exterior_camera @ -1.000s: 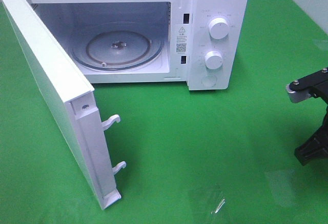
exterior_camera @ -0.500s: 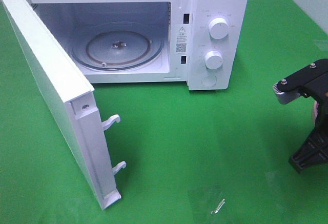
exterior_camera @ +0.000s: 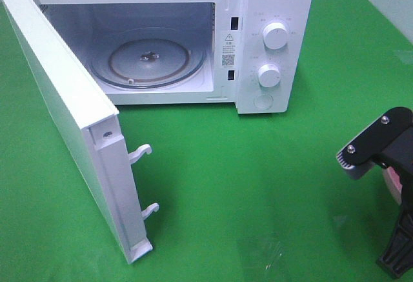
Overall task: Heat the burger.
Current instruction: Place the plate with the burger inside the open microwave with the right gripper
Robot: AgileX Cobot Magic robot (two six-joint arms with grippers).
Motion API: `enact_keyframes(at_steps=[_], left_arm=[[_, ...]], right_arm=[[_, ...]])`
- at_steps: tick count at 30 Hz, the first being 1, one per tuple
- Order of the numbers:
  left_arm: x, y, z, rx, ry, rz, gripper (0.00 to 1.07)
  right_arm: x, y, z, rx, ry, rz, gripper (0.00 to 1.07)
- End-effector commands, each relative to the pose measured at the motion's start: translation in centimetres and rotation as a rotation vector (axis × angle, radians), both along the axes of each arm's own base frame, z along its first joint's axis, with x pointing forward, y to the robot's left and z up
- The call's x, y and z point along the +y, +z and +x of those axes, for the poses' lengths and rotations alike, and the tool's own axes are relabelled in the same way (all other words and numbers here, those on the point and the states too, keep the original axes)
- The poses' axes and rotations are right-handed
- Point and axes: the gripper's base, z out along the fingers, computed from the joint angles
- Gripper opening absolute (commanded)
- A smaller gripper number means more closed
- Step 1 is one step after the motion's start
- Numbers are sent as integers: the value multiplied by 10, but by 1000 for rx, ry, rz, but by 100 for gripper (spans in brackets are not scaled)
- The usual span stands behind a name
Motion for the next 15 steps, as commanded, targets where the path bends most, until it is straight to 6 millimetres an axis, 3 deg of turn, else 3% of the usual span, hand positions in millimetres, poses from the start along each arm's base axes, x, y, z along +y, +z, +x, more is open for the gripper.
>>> enact_keyframes(at_steps=[1,15], left_arm=[[0,1,-2,-28,-9,-1,100],[0,1,-2,-28,-9,-1,100]], right_arm=[[4,1,-6,-24,64,-50,0],[21,1,-11,-30,293,-37,0]])
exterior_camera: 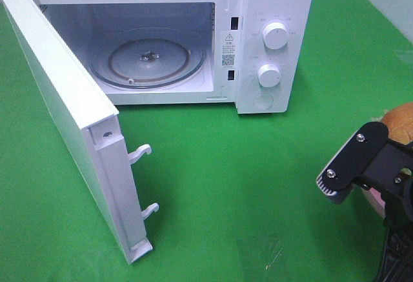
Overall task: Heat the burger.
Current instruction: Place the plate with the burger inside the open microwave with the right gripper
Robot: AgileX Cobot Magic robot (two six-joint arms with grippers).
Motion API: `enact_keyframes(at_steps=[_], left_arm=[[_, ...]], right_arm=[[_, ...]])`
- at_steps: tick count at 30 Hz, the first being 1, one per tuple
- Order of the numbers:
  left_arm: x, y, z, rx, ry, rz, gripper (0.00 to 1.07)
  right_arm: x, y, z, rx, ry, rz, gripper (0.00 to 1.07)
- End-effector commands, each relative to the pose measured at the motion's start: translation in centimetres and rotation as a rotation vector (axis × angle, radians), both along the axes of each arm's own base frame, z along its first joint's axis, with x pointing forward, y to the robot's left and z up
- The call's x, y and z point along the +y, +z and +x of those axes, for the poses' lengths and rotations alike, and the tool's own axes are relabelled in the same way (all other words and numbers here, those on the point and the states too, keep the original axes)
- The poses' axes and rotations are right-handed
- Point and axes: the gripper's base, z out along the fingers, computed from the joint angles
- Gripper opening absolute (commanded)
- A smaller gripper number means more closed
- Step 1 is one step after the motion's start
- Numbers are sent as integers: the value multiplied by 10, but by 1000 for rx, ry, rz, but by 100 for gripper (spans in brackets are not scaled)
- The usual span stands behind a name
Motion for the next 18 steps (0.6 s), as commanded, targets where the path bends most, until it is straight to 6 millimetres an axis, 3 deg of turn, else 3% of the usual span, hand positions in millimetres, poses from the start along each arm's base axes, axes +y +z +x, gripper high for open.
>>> enact_keyframes(at_steps=[1,18], left_arm=[[0,1,-2,-28,-9,-1,100],[0,1,-2,-28,-9,-1,100]], right_arm=[[3,3,4,-34,164,-26,0],[11,5,10,-86,424,-67,0]])
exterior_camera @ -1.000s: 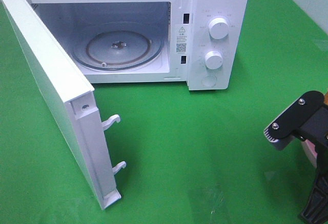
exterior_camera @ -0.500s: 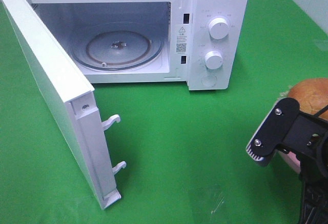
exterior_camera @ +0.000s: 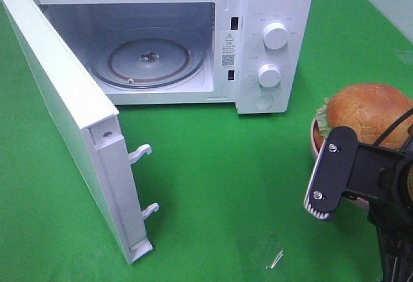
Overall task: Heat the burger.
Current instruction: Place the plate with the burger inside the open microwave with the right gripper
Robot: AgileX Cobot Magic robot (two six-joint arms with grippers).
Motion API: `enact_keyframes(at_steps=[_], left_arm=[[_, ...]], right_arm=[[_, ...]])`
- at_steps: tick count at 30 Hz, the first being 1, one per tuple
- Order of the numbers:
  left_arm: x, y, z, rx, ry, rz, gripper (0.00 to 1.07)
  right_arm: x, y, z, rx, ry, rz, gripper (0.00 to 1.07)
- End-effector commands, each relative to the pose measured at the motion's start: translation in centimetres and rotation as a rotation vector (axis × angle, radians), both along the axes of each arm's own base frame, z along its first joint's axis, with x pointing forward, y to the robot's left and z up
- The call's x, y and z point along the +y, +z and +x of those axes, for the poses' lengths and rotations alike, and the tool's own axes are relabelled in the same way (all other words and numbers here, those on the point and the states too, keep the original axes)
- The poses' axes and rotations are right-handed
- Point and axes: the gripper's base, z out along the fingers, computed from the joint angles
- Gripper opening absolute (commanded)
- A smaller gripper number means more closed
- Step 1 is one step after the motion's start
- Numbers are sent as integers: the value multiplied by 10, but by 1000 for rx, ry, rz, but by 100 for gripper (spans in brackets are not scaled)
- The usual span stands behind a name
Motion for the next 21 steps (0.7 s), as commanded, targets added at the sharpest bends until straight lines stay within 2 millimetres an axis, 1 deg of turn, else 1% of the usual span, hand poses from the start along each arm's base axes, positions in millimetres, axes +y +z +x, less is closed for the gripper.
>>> enact_keyframes(at_steps=[1,10,11,12,13,14,18,21], left_arm=[[0,1,-2,-28,-9,-1,100],[0,1,-2,-28,-9,-1,100],[0,1,-2,-28,-9,-1,100],[0,1,-2,-28,-9,-1,100],[0,1,-2,-28,-9,-1,100],[0,1,-2,-28,-9,-1,100],[0,1,-2,-28,-9,-1,100],[0,1,-2,-28,-9,-1,100]], right_arm=[[2,3,3,-42,80,-8,0],[9,5,5,-74,235,-4,0],[11,5,6,-80,272,-5,0],[11,5,6,-80,272,-5,0],[14,5,6,-89,313,1,0],[14,5,6,-89,313,1,0],[20,7,7,-114,434,4,0],[20,7,7,-118,452,4,0]])
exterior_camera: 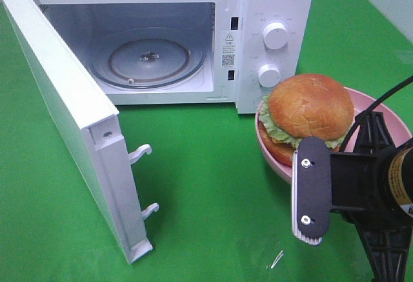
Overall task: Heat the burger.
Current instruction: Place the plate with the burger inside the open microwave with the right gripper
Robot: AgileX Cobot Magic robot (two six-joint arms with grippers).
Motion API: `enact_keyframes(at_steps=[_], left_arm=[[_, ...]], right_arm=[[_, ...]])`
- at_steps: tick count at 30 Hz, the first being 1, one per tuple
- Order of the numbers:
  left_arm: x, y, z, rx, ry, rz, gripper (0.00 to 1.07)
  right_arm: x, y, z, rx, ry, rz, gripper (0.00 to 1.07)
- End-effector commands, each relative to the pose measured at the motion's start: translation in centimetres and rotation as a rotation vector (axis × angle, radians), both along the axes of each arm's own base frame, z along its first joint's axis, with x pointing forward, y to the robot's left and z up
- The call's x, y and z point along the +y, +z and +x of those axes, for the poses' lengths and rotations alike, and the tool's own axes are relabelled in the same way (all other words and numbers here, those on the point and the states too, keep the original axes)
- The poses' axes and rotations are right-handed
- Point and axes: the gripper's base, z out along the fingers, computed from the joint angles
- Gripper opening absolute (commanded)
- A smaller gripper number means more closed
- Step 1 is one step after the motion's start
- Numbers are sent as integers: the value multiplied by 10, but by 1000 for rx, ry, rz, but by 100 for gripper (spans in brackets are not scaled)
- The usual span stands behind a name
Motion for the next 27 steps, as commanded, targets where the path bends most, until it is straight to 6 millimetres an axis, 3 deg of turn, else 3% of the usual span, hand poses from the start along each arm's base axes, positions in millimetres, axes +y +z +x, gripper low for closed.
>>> enact_keyframes(at_steps=[1,20,27], left_arm=[[0,1,-2,-28,-9,-1,100],[0,1,-2,-28,-9,-1,100],[0,1,-2,-28,-9,-1,100]], right_arm=[[6,5,2,-60,128,-2,0],[12,4,-4,-29,429,-86,0],[3,11,11,-27,418,-87,0]])
